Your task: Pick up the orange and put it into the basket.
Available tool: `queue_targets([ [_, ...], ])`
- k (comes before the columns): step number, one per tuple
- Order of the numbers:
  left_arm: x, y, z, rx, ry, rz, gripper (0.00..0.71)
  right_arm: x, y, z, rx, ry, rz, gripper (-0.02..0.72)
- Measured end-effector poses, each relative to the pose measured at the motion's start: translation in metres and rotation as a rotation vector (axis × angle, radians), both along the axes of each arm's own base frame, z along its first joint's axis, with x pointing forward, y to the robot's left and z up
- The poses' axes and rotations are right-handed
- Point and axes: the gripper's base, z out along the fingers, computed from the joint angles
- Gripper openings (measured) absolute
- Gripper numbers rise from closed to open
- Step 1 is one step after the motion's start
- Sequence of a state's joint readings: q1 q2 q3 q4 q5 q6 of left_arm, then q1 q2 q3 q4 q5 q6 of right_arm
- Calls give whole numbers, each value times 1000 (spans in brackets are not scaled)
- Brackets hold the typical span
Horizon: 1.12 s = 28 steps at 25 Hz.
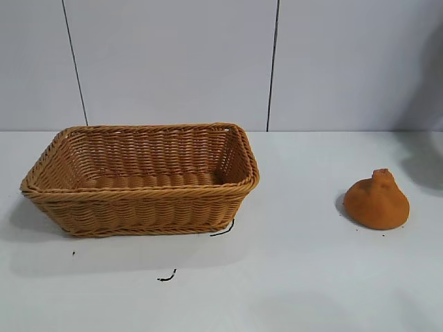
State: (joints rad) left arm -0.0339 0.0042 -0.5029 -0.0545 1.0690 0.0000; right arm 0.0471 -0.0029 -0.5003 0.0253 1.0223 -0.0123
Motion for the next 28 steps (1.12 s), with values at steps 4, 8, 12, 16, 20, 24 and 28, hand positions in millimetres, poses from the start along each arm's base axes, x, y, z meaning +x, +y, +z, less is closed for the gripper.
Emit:
queue_targets([
  [4,0,0,0,0,0,0,639,0,0,0,0,0,0,676],
  [8,0,0,0,0,0,0,639,0,0,0,1,1,0,676],
  [12,0,0,0,0,0,0,639,17,1,2,28,119,-14,676],
  [16,0,0,0,0,0,0,639,56,3,10,28,322,-24,676],
  [20,0,0,0,0,0,0,639,110,6,18,17,518,-29,676],
  [24,0,0,0,-1,1,-1,639,170,9,19,16,671,-30,676],
  [28,0,0,0,0,1,0,639,230,13,9,15,771,-28,676],
])
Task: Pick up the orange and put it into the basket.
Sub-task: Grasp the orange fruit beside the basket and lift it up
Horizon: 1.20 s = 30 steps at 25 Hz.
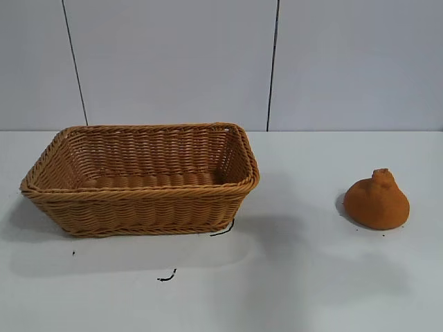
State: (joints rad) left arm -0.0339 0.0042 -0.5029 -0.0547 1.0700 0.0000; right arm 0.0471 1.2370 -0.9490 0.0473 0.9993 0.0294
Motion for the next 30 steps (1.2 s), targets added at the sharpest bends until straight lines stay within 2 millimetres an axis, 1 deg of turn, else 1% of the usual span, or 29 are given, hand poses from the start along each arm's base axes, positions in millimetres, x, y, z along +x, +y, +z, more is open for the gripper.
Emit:
queue_targets([
  [2,0,0,0,0,0,0,639,29,2,-3,3,7,0,676],
  [5,0,0,0,0,0,0,639,71,4,-13,6,34,7,676],
  [8,0,0,0,0,0,0,639,109,7,-28,10,65,12,676],
  [10,0,0,0,0,0,0,639,131,8,-36,12,70,11,676],
  [12,0,0,0,0,0,0,639,150,9,-49,12,90,11,676],
  [14,0,0,0,0,0,0,639,165,10,-62,18,109,9,676],
  [18,0,0,0,0,0,0,639,183,11,-99,18,184,7,676],
  [22,0,0,0,0,0,0,639,189,11,-139,14,268,5,676],
  [24,0,0,0,0,0,0,639,191,11,-154,12,297,4,676],
  [26,0,0,0,0,0,0,639,192,11,-165,11,316,3,676],
  [28,0,0,0,0,0,0,639,192,11,-170,11,324,3,673],
  [30,0,0,0,0,0,0,639,192,11,-171,11,321,2,635],
])
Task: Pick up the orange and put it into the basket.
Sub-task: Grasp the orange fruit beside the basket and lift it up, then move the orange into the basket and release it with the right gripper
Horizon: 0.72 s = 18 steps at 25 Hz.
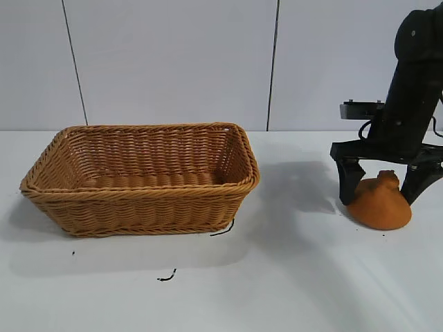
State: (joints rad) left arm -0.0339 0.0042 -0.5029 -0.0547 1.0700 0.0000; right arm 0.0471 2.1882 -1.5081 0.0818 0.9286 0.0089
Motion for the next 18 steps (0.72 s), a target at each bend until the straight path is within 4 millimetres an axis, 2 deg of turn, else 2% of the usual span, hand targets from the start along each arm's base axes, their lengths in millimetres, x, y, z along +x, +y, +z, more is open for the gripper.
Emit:
queue_targets([
  [1,0,0,0,0,0,0,639,0,0,0,0,0,0,635],
  [2,0,0,0,0,0,0,639,0,0,0,0,-3,0,578],
  [3,0,0,0,0,0,0,639,0,0,0,0,-3,0,449],
  [6,0,0,0,0,0,0,639,1,0,6,1,-12,0,223],
  [8,0,0,0,0,0,0,639,3,0,19,3,-28,2,116],
  [9,0,0,0,0,0,0,639,5,0,28,3,-41,4,88],
  [11,0,0,0,0,0,0,639,11,1,47,5,-81,6,85],
  [16,0,0,0,0,0,0,639,27,2,113,12,-213,14,85],
  [18,0,0,0,0,0,0,639,31,2,133,14,-247,17,85],
])
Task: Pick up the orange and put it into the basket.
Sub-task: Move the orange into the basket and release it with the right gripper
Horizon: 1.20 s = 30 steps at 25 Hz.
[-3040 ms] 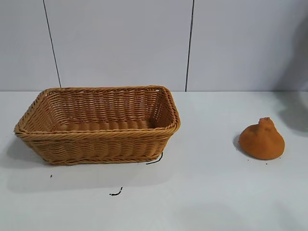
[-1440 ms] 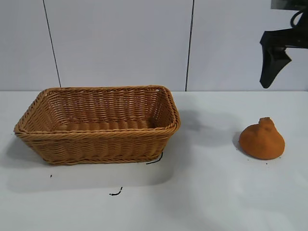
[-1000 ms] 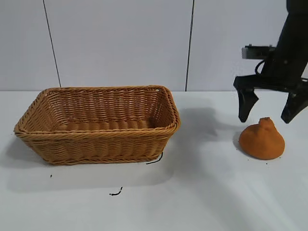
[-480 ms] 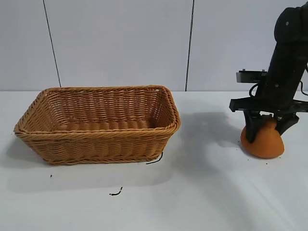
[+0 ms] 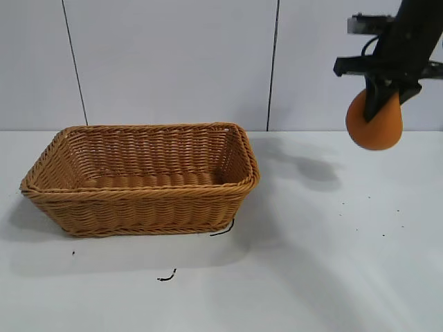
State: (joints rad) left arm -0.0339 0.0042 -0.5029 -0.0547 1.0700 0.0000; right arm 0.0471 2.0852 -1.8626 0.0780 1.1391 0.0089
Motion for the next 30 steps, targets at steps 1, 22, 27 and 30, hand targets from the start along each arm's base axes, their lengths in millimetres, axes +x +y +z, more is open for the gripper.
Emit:
queue_targets([
  [1,0,0,0,0,0,0,639,2,0,9,1,-17,1,85],
  [22,0,0,0,0,-1,0,639,-46,219,55,83,-246,453,85],
  [27,0,0,0,0,-1,0,639,-52,265,17,87,-242,531,85],
  [30,0,0,0,0,-1,0,639,-44,275,-21,80,-197,518,85],
])
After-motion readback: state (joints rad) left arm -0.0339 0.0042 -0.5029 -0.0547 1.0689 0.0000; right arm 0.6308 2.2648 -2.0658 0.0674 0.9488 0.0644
